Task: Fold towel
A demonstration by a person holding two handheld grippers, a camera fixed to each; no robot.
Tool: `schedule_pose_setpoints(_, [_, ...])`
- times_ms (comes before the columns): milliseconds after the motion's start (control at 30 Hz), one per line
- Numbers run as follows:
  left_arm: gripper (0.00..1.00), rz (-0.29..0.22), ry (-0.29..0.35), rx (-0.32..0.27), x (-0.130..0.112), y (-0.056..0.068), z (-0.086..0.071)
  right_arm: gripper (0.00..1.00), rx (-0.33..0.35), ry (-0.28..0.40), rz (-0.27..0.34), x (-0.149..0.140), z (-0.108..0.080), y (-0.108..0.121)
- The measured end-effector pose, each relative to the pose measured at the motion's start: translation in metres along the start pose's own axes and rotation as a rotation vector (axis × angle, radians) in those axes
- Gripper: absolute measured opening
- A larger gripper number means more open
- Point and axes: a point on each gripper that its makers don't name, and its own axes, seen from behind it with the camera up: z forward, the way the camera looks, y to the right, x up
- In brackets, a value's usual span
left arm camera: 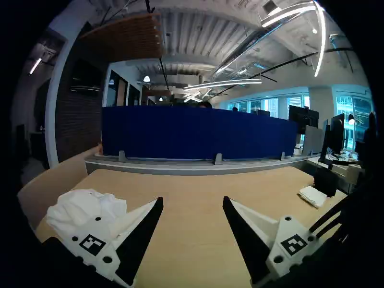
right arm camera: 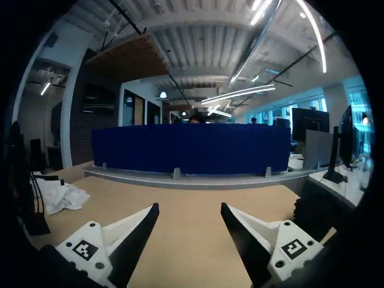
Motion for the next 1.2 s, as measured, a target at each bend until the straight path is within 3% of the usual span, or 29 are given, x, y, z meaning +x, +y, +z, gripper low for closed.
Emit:
schedule_pose_setpoints(267, [0.92,0.037,0.056,0.079,-0.011,-0.022,0.000,1.00,0.001,-0.002,0.023,-0.006,0.002,-0.004])
schedule_pose_setpoints(467, [0.92,0.040,0.099,0.116,-0.008,-0.034,-0.006,1.00,-0.021,0.005,0.049,0.006,0.004,0.003])
schedule_pose_setpoints(700, [0.92,0.050,0.128,0.128,-0.011,-0.039,-0.010,1.00,-0.020,-0.002,0.027,0.007,0.009,0.000])
schedule_pose_setpoints(1200, [0.92,0.056,0.143,0.152,-0.060,-0.051,0.001,1.00,-0.024,-0.014,-0.025,-0.017,0.021,0.000])
